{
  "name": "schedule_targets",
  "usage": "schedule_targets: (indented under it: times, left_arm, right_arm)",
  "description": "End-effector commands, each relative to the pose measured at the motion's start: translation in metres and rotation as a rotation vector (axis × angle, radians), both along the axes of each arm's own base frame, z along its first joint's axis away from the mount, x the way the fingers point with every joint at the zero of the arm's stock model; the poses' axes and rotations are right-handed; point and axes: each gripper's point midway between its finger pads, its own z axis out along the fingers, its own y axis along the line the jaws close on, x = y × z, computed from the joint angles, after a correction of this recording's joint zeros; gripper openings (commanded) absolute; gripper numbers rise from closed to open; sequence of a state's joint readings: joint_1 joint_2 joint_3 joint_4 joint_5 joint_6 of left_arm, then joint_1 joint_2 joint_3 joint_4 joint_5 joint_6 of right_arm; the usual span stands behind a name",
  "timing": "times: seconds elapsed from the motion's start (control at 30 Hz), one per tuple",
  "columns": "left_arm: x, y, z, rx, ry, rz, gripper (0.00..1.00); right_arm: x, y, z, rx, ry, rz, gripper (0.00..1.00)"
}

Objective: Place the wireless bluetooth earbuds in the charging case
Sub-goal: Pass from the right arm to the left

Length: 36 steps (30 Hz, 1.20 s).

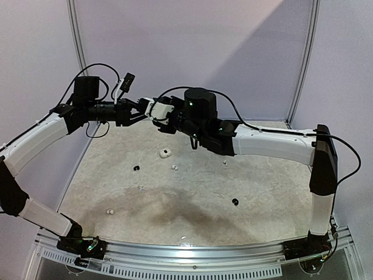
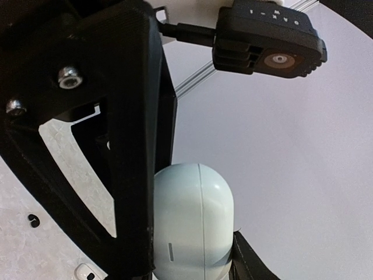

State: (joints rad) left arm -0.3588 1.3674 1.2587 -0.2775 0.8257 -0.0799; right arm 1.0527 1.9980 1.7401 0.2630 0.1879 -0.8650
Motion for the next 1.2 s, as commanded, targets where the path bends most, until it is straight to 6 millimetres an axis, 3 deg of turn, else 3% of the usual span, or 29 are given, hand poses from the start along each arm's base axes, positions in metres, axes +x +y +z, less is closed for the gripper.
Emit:
schedule_targets:
  times: [0.0,0.27,0.63,0.8,0.87,1.0,1.13,1.17]
  left_arm:
    - [-0.006,0.000,0.008,-0.036,-0.011,-0.021,0.45]
    - [-0.003,-0.001,0.016,-0.048,-0.024,-0.016,0.28]
    - [-0.003,-0.002,0.026,-0.071,-0.044,-0.025,0.34]
    - [-0.002,-0.002,0.021,-0.065,-0.036,-0.026,0.00]
    - [-0.003,-0.003,0.020,-0.063,-0.039,-0.032,0.00]
    - [-0.010,-0.001,0.019,-0.044,-0.079,-0.058,0.00]
    - [-0.015,0.002,0.015,-0.016,-0.125,-0.080,0.00]
    - [-0.017,0.003,0.016,-0.015,-0.147,-0.095,0.00]
  right_arm:
    - [-0.007,0.003,0.017,0.048,-0.011,0.025,0.24]
    - [-0.008,0.003,0.014,0.026,-0.002,0.035,0.24]
    - [-0.009,0.006,0.005,0.005,0.018,0.042,0.24]
    - [-0.008,0.005,0.005,0.008,0.018,0.039,0.25]
    - [-0.008,0.005,0.004,0.001,0.022,0.041,0.26]
    - [-0.005,0.002,0.002,-0.003,0.030,0.013,0.43]
    - [-0.007,-0.005,-0.001,-0.027,0.142,0.054,0.88]
    - [-0.011,-0.007,0.001,-0.017,0.195,0.087,0.94]
